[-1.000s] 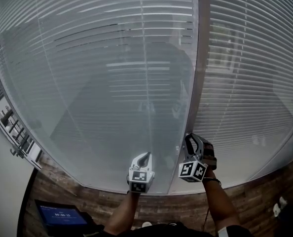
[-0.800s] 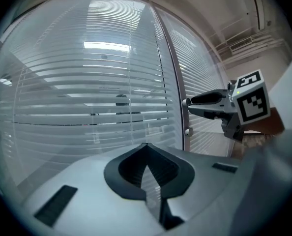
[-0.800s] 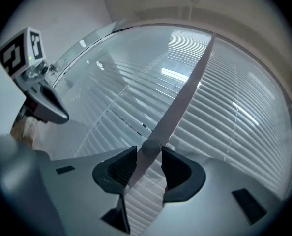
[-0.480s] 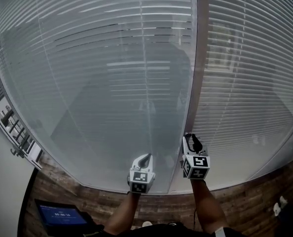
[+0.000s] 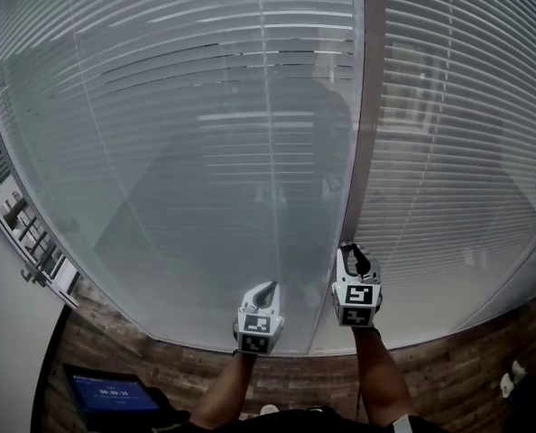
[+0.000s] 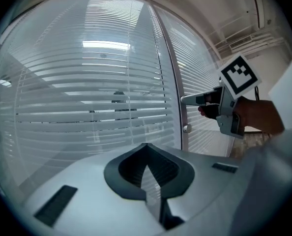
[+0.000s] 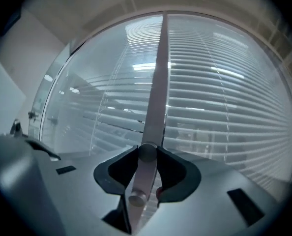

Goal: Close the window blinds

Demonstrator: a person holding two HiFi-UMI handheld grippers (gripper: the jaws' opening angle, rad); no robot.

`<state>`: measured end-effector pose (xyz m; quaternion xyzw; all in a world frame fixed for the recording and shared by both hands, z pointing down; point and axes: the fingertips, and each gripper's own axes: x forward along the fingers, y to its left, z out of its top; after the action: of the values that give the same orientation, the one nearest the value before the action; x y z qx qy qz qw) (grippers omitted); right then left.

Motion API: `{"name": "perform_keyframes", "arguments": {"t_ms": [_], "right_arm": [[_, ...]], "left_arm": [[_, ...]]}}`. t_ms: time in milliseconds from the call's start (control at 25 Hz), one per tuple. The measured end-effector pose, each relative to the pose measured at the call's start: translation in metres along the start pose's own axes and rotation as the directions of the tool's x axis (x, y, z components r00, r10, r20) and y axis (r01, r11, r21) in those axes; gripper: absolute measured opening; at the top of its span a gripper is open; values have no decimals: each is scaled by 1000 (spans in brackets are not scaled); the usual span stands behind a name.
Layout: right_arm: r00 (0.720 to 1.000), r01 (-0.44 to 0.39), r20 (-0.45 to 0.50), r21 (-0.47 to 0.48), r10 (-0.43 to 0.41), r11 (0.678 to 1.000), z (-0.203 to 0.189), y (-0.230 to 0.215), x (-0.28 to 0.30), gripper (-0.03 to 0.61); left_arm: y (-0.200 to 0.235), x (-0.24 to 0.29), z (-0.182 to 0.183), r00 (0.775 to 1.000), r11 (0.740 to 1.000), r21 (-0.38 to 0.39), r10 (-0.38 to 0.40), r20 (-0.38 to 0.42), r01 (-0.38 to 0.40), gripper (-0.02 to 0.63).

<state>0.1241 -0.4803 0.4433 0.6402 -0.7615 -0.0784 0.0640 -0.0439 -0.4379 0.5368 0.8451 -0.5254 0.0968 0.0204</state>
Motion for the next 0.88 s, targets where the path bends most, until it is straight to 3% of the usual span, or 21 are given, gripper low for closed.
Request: {"name": "perform_keyframes", "arguments": {"t_ms": [120, 240, 640, 880], "right_arm": [[999, 18, -22, -259, -24, 966, 2, 5, 0, 126], [999, 17, -31, -376, -31, 927, 3, 8, 0, 126], [998, 35, -28, -523, -59, 852, 1, 9, 1, 126], [998, 34, -30, -559, -62, 828, 0, 8, 1, 126]], "left_arm": [[-1, -2, 0, 1000, 1000, -27, -7, -19, 6, -6], [3, 0, -4, 1000, 1000, -23, 6, -18, -7, -6], [11, 3, 0, 1000, 1000, 10, 19, 15, -19, -6], [12, 3, 2, 1000, 1000, 9, 14, 23, -15, -6]]}}
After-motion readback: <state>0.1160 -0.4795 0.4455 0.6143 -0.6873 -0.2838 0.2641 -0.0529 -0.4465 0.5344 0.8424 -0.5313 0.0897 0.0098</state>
